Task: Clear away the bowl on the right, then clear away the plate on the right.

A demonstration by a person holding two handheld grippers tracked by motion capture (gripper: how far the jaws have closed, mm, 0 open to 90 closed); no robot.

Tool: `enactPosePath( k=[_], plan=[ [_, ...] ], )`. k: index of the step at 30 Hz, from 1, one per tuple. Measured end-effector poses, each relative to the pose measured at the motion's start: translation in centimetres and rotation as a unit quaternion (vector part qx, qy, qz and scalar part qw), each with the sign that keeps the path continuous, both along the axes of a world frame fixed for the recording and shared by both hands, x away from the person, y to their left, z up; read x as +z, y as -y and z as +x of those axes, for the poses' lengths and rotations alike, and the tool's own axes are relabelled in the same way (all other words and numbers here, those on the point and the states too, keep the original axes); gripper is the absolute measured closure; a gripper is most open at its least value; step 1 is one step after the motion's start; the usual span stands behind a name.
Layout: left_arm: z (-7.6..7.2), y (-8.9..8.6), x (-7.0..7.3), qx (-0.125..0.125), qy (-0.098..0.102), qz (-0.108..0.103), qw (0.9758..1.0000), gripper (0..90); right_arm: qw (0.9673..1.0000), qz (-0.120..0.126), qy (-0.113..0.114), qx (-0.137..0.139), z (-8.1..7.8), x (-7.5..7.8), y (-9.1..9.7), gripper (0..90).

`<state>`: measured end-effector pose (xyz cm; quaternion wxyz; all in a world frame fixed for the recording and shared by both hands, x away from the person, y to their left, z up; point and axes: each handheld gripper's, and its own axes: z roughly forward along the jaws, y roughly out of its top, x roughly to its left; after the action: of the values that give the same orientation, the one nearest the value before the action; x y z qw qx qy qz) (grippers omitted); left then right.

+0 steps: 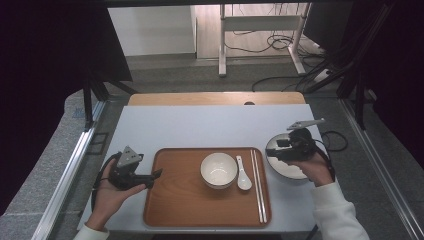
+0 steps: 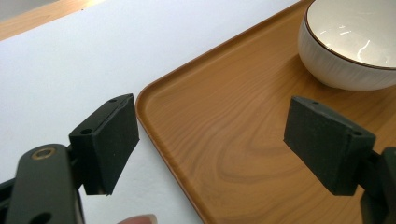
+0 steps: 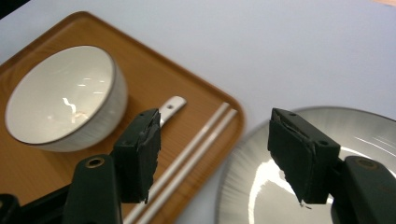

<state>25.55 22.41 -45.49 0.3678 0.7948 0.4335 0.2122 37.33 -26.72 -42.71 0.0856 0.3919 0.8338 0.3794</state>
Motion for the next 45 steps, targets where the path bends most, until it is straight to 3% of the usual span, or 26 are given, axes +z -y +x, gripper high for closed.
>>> enactPosePath(
  k=[6, 13, 18, 25, 36, 45],
  plan=[
    [0.1, 0.1, 0.0, -0.001, 0.000, 0.000, 1.0000, 17.8, 0.9992, 0.008, 0.000, -0.039, 0.4, 0.2, 3.2, 34.4],
    [0.2, 0.1, 0.0, -0.002, 0.000, -0.001, 1.0000, 17.8, 0.9977, 0.011, -0.010, -0.066, 0.8, -0.4, 6.0, 34.5],
    [0.2, 0.2, -0.1, -0.004, -0.002, 0.002, 1.0000, 17.8, 0.9963, 0.014, -0.015, -0.084, 0.9, -0.5, 7.3, 34.4],
    [0.4, 0.4, 0.1, -0.006, 0.002, -0.001, 1.0000, 17.8, 0.9942, -0.005, -0.018, -0.106, 1.2, -0.7, 8.5, 34.7],
    [0.2, 0.3, -0.1, -0.005, -0.001, 0.003, 1.0000, 17.8, 0.9873, -0.016, -0.035, -0.154, 1.6, -1.5, 11.3, 36.2],
    [0.0, 0.3, -0.1, -0.003, -0.001, 0.003, 1.0000, 17.7, 0.9819, -0.028, -0.070, -0.173, 2.4, -2.7, 12.5, 39.4]
  ],
)
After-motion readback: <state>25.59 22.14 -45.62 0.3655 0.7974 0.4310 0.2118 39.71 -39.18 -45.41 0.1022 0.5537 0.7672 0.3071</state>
